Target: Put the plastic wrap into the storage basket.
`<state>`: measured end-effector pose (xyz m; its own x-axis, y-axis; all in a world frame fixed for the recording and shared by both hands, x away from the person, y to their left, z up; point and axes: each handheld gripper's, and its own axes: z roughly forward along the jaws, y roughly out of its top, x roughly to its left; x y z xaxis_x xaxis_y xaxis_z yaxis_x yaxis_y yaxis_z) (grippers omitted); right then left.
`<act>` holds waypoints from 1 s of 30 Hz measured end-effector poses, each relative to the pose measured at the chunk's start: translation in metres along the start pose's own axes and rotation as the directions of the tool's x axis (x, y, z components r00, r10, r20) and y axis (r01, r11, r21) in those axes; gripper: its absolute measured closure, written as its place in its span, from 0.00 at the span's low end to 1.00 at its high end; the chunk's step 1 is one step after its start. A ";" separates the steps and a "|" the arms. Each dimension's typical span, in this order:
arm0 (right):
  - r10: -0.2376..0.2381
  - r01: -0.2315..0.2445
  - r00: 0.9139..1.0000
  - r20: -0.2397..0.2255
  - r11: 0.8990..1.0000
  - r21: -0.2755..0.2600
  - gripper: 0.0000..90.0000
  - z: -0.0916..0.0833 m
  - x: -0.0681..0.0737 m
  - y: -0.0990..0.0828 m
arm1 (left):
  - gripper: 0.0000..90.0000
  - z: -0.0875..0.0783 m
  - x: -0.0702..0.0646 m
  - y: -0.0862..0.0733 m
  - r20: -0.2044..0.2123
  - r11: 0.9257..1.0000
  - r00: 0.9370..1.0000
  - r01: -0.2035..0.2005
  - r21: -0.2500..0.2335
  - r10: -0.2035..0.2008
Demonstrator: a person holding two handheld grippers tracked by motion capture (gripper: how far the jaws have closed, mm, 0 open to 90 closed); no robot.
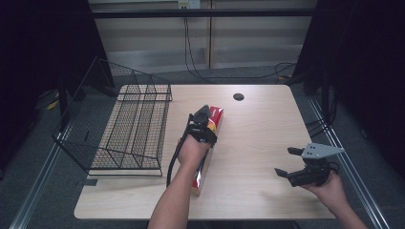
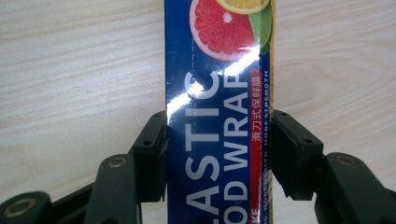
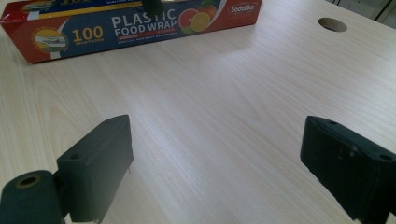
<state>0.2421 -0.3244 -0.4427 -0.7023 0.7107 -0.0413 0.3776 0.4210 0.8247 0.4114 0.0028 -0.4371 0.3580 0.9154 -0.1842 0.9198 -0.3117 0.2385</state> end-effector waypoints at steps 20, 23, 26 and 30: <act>0.010 -0.010 1.000 0.003 1.000 -0.004 0.10 0.000 0.000 0.000 | 0.50 -0.090 0.019 0.013 -0.028 0.998 0.999 0.023 -0.051 -0.024; 0.009 -0.009 1.000 -0.001 1.000 -0.006 0.10 0.000 0.000 0.000 | 0.50 -0.098 0.023 0.015 -0.027 0.998 0.999 0.028 -0.060 -0.030; 0.011 -0.011 1.000 -0.004 1.000 -0.007 0.10 -0.001 0.000 0.000 | 0.50 -0.105 0.026 0.016 -0.035 0.998 0.999 0.034 -0.057 -0.036; 0.005 -0.005 1.000 -0.003 1.000 -0.014 0.10 0.000 0.000 0.000 | 0.50 -0.114 0.028 0.018 -0.043 0.999 0.999 0.030 -0.046 -0.032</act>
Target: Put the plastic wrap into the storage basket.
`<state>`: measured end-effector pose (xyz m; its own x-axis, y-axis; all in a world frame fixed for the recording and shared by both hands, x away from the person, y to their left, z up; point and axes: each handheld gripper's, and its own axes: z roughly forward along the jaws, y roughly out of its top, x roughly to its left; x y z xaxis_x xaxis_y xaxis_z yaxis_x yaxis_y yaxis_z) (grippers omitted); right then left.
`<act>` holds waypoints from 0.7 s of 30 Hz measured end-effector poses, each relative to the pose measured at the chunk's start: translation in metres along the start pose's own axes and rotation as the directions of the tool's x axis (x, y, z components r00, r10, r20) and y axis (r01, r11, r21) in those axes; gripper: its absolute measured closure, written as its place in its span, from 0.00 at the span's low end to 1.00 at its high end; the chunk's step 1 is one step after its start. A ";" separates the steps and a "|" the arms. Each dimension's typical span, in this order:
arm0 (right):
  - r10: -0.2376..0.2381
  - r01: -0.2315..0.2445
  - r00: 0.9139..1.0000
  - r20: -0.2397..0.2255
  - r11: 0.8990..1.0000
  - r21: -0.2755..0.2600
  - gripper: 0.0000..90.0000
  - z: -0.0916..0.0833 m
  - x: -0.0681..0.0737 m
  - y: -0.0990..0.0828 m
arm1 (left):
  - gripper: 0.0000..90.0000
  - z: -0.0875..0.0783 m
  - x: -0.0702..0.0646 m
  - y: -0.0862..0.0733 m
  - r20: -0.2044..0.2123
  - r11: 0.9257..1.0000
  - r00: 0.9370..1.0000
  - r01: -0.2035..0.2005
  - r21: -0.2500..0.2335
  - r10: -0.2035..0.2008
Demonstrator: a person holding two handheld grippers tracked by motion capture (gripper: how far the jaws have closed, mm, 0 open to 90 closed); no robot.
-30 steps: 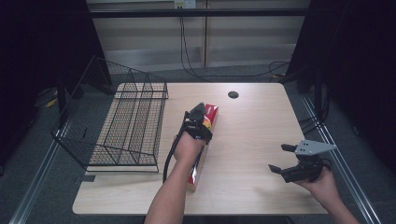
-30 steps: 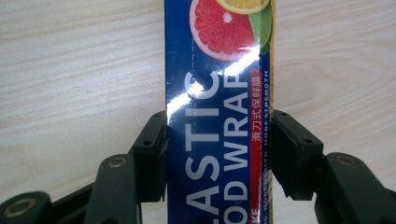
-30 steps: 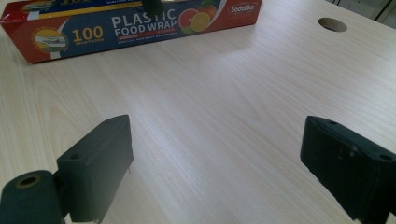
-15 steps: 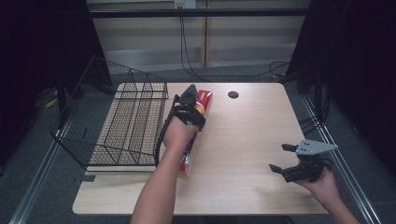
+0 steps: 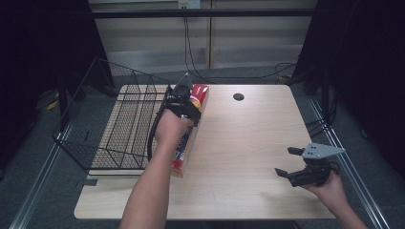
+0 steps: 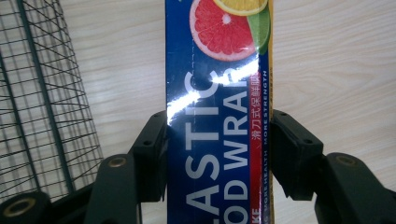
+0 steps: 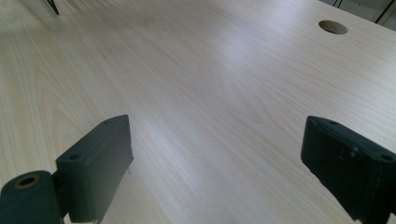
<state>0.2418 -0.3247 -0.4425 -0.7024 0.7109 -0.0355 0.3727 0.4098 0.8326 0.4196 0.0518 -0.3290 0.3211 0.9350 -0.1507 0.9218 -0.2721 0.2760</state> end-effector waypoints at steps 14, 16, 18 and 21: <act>0.002 -0.002 1.000 -0.005 1.000 0.002 0.09 0.000 0.001 0.000 | 0.50 -0.028 0.012 0.004 -0.012 1.000 1.000 0.011 -0.006 -0.011; 0.001 -0.001 1.000 -0.004 1.000 0.003 0.09 0.001 0.000 0.000 | 0.50 -0.032 0.014 0.004 -0.011 1.000 1.000 0.015 -0.008 -0.015; 0.003 -0.003 1.000 -0.005 1.000 0.001 0.09 0.001 0.000 0.000 | 0.50 -0.035 0.016 0.005 -0.014 1.000 1.000 0.017 -0.010 -0.017; -0.003 0.003 1.000 -0.002 1.000 0.006 0.09 0.001 0.001 0.000 | 0.50 -0.039 0.018 0.006 -0.013 1.000 1.000 0.017 -0.002 -0.017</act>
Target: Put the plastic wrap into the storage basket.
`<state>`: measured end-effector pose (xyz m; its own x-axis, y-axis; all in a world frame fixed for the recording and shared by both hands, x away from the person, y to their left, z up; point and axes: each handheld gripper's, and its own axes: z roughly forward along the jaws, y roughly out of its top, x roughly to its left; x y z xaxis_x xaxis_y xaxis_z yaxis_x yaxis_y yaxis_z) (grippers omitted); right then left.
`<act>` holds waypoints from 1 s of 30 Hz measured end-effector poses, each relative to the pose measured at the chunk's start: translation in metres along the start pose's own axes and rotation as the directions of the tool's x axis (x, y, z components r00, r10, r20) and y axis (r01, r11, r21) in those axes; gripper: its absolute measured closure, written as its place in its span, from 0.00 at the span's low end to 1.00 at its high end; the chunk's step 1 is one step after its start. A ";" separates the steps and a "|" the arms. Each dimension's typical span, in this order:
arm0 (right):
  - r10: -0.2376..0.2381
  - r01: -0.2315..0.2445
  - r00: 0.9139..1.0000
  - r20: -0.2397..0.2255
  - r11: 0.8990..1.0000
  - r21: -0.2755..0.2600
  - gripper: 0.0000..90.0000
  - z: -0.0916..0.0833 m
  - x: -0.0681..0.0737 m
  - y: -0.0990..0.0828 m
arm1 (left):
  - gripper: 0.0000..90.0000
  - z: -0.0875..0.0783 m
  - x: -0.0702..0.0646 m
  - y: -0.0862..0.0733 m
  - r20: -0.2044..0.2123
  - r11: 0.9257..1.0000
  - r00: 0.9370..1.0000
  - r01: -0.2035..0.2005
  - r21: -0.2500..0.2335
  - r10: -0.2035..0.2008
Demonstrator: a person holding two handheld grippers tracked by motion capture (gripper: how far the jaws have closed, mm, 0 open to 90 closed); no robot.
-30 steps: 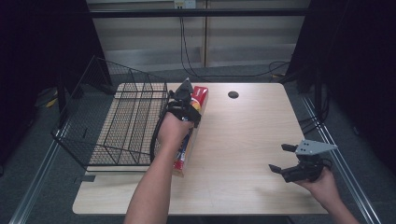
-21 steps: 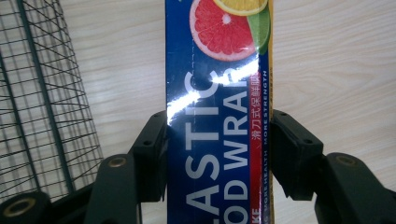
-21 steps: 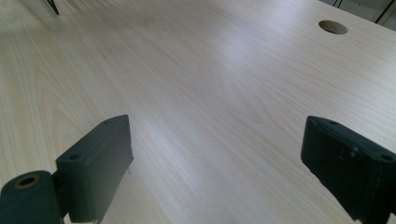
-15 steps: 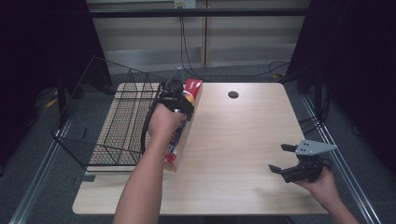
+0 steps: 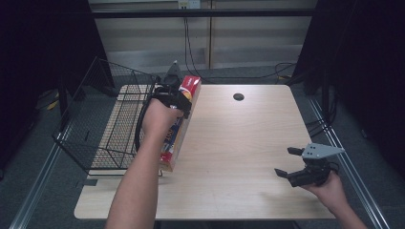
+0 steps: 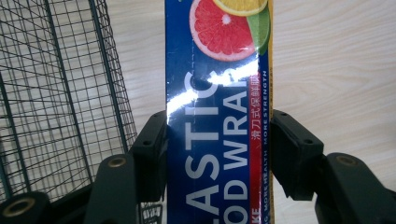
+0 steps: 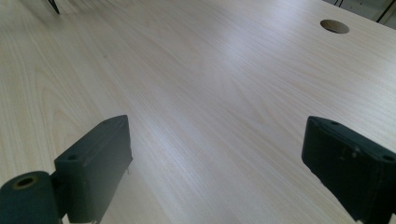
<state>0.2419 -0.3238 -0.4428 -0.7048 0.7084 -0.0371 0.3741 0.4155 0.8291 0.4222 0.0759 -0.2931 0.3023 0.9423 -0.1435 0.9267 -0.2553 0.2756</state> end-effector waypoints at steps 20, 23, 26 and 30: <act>0.009 -0.009 1.000 -0.003 1.000 0.008 0.08 0.001 0.000 0.000 | 0.50 -0.023 0.017 0.000 -0.009 1.000 1.000 0.018 -0.011 -0.018; 0.001 -0.001 1.000 0.003 1.000 0.015 0.08 0.002 0.001 0.000 | 0.50 -0.026 0.021 0.000 -0.001 0.999 0.999 0.034 -0.018 -0.034; 0.003 -0.004 1.000 0.006 1.000 0.012 0.08 0.001 0.001 0.000 | 0.50 -0.028 0.025 0.000 -0.013 0.999 0.999 0.037 -0.013 -0.037; 0.008 -0.008 1.000 -0.001 1.000 0.009 0.08 0.001 0.000 0.000 | 0.50 -0.034 0.030 -0.001 -0.021 0.999 0.999 0.046 -0.010 -0.046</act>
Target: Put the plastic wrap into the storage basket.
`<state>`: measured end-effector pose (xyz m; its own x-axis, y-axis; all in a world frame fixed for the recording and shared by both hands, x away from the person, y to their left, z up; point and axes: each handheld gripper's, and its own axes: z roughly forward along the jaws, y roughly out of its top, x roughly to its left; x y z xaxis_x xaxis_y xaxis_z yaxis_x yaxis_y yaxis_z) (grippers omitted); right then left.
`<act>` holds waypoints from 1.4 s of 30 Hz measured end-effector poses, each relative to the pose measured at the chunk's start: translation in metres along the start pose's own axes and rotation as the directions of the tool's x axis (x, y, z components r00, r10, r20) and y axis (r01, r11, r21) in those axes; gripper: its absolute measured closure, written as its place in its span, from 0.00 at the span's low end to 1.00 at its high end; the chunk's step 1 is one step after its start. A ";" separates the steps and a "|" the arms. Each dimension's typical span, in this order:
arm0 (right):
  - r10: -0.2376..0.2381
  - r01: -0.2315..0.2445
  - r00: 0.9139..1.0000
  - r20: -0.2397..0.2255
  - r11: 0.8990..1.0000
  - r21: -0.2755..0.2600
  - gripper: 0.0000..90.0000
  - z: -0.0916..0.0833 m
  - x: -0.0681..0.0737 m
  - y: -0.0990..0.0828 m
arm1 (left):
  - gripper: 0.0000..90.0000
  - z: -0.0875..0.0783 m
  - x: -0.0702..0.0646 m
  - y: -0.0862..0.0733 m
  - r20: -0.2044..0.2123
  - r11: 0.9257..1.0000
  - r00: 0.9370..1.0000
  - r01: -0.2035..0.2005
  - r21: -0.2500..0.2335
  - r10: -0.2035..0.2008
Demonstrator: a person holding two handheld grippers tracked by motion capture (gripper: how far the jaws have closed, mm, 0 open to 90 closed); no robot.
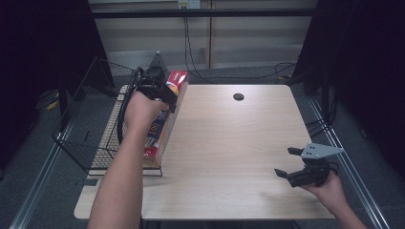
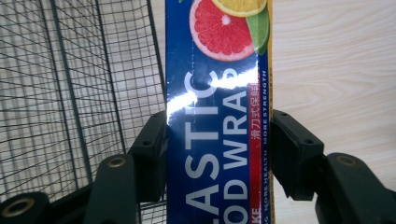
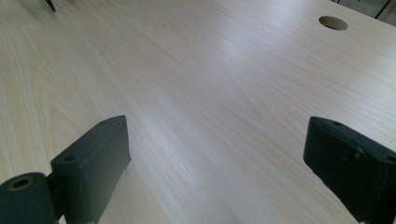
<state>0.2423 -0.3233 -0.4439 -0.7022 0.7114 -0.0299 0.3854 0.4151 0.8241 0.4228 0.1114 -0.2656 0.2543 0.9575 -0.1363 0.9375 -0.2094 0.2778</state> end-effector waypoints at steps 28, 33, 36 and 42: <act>0.003 -0.003 1.000 -0.001 1.000 0.000 0.08 0.001 0.000 0.000 | 0.50 -0.023 0.036 -0.005 -0.030 0.999 0.998 0.052 -0.004 -0.052; 0.001 -0.001 1.000 0.001 1.000 -0.001 0.08 0.001 0.000 0.000 | 0.50 -0.027 0.040 -0.006 -0.032 0.998 0.998 0.056 -0.008 -0.057; 0.001 -0.001 1.000 -0.002 1.000 0.001 0.08 0.001 0.000 0.000 | 0.50 -0.029 0.042 -0.006 -0.038 0.998 0.997 0.059 -0.008 -0.060; 0.010 -0.010 1.000 0.003 1.000 -0.005 0.08 0.000 0.000 0.000 | 0.50 -0.034 0.046 -0.007 -0.041 0.998 0.997 0.067 -0.010 -0.067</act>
<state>0.2422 -0.3231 -0.4438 -0.6964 0.7173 -0.0231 0.3897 0.4050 0.8271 0.4200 0.1639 -0.2419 0.1810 0.9766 -0.1159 0.9499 -0.1431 0.2778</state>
